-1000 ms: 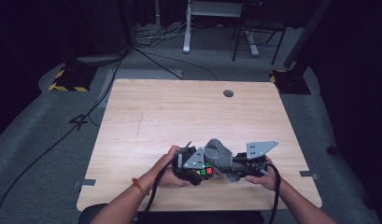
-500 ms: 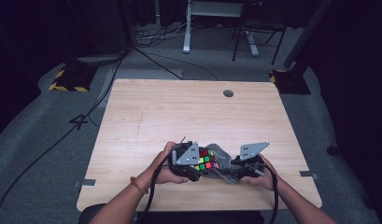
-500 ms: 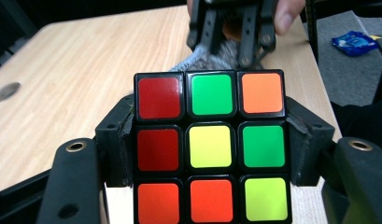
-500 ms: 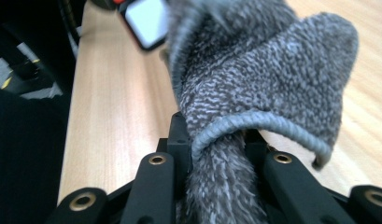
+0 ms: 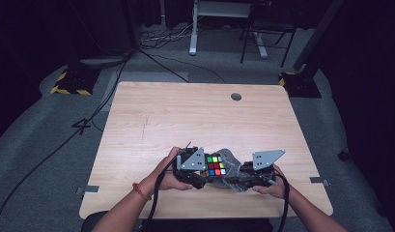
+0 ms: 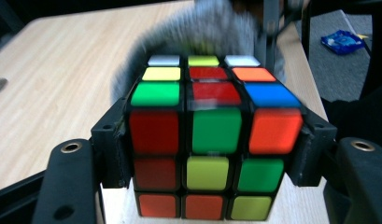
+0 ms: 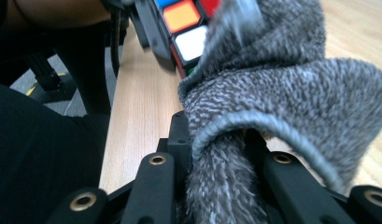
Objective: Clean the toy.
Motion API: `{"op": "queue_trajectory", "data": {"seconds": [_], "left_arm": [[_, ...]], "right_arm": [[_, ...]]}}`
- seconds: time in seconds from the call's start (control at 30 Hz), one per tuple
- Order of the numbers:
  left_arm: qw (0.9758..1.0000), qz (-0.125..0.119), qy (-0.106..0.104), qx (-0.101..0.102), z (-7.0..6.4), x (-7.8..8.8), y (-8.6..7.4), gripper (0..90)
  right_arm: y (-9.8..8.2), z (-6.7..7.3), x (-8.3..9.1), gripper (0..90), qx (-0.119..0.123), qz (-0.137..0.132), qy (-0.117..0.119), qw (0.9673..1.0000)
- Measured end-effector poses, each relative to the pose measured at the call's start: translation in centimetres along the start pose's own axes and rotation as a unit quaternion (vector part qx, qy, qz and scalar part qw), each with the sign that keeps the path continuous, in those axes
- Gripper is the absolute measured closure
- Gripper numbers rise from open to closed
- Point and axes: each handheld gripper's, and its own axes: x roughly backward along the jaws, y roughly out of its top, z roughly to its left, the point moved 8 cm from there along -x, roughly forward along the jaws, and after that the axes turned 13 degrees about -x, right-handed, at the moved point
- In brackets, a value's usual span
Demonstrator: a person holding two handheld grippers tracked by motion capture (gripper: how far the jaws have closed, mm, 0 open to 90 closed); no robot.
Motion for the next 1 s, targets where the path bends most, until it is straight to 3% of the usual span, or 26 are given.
{"op": "queue_trajectory", "data": {"seconds": [0.23,0.33,0.43,0.53,0.6,0.7,0.77,0.83,1.0], "left_arm": [[0.9997,0.023,-0.008,0.007,0.0,-0.5,-0.5,31.2],[0.9993,0.037,-0.012,0.001,0.0,-0.9,-0.7,30.4],[0.9989,0.045,0.001,-0.008,0.0,-1.0,-0.6,31.1],[0.9995,0.031,0.008,-0.007,0.2,-0.6,-0.2,32.8],[0.9998,0.017,0.008,-0.001,0.3,-0.4,0.1,32.9],[0.9999,0.010,0.013,-0.003,0.4,-0.2,0.5,33.0],[0.9999,0.010,0.009,-0.003,0.4,-0.2,0.5,33.0],[0.9997,0.020,0.015,-0.007,0.4,-0.2,0.2,32.9],[0.9996,0.027,0.004,-0.005,0.3,-0.5,-0.2,32.9]], "right_arm": [[0.4,0.2,0.0,73.6,0.016,-0.003,-0.010,0.9998],[0.6,0.4,0.0,73.6,0.021,-0.004,-0.010,0.9997],[0.7,0.4,0.0,73.6,0.033,0.001,-0.022,0.9992],[0.5,-0.2,-0.1,73.6,0.015,0.002,-0.027,0.9995],[-0.2,-0.8,-0.5,73.6,0.015,0.027,-0.045,0.9985],[-1.1,-1.0,-1.1,73.6,0.001,0.046,-0.033,0.9984],[-1.5,-1.0,-1.5,73.6,0.010,0.062,-0.039,0.9972],[-1.3,-0.7,-1.5,73.6,0.013,0.051,-0.035,0.9980],[0.6,0.0,0.1,73.6,0.021,-0.003,-0.025,0.9995]]}}
